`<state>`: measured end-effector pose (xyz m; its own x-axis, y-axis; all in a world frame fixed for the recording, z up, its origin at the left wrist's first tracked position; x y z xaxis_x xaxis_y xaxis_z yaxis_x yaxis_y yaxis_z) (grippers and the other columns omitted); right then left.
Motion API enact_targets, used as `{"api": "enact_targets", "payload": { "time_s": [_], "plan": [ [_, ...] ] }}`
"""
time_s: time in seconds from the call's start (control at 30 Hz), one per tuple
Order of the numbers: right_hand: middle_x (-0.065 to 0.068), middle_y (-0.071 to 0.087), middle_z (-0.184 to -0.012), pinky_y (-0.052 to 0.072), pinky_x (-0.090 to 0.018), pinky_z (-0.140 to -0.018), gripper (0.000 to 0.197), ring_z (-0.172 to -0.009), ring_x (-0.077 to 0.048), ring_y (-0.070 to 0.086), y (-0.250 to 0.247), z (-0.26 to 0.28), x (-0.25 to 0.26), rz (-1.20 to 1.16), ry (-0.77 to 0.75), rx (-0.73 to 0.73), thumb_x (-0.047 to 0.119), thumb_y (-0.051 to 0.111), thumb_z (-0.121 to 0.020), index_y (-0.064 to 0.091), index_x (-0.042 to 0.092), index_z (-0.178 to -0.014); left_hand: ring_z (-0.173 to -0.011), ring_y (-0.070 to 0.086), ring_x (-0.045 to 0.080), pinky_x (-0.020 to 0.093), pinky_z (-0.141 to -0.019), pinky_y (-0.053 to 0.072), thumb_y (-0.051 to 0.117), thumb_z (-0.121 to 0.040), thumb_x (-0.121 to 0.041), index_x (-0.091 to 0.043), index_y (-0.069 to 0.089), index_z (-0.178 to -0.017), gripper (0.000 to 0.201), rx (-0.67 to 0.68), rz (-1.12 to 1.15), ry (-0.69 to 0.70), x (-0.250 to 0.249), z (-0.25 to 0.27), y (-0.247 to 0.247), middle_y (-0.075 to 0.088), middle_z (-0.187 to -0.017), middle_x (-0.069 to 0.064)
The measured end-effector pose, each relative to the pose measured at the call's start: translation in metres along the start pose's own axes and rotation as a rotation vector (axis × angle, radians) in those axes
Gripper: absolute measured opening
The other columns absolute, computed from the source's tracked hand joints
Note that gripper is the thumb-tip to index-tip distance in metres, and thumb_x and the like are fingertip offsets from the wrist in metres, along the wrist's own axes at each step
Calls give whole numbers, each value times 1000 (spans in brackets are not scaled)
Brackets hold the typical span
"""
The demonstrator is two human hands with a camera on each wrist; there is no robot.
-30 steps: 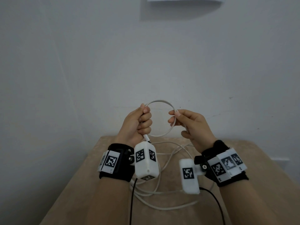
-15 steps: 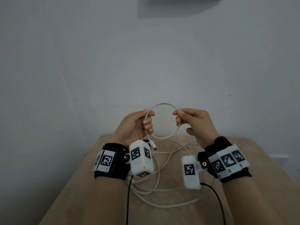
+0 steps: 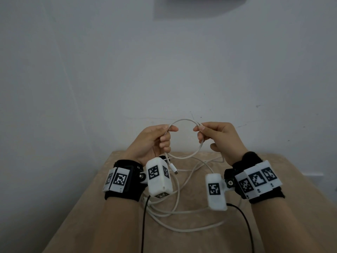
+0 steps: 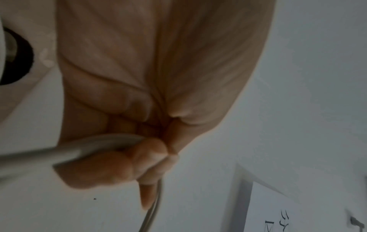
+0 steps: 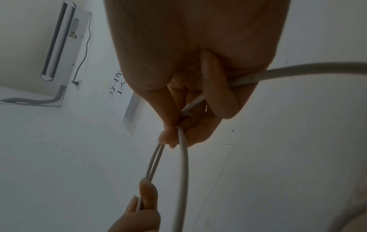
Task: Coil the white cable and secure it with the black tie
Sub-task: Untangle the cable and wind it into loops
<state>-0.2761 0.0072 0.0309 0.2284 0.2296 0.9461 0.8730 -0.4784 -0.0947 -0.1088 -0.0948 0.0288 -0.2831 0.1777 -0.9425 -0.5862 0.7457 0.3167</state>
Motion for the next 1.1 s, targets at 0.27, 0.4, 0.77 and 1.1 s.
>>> {"api": "enact_targets", "payload": {
  "time_s": [0.27, 0.4, 0.77, 1.1],
  "plan": [
    [3, 59, -57, 18, -17, -39, 20, -53, -3, 54, 0, 1, 2, 11, 3, 1, 10, 54, -94, 71, 6, -85, -43, 37, 5, 18, -47, 41, 34, -102, -17, -9, 49, -83, 25, 45, -34, -4, 2, -1, 0, 37, -53, -6],
    [3, 58, -57, 19, -16, -39, 20, -54, -4, 54, -1, 2, 3, 10, 1, 5, 10, 54, -94, 71, 8, -84, -44, 41, 6, 20, -49, 44, 35, -101, -17, -9, 50, -82, 26, 48, -57, 5, 1, -1, 0, 41, -54, -5],
    [-9, 55, -62, 34, -7, -39, 20, -47, -1, 50, 0, 5, 9, 72, -23, 58, 2, 52, -94, 68, -8, -91, -41, 31, 5, 18, -44, 38, 38, -101, -18, -2, 58, -91, 28, 38, -109, -33, 2, 1, 2, 35, -52, -5],
    [-8, 53, -58, 34, -6, -40, 21, -39, 0, 45, 9, 10, 15, 169, -22, 173, 4, 53, -94, 69, -10, -93, -36, 19, 1, 12, -32, 16, 39, -102, -25, -7, 54, -84, 29, 87, -226, -73, 4, -3, 8, 28, -50, -8]
  ]
}}
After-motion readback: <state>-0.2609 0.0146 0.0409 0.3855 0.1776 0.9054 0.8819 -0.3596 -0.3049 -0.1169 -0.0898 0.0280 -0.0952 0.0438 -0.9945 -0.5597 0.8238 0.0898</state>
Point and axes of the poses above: each hand's wrist, its own z-axis away from the middle knuckle, its own y-axis out of the palm, x = y × z, the point moved 2 cm from there along -z, towards the middle knuckle
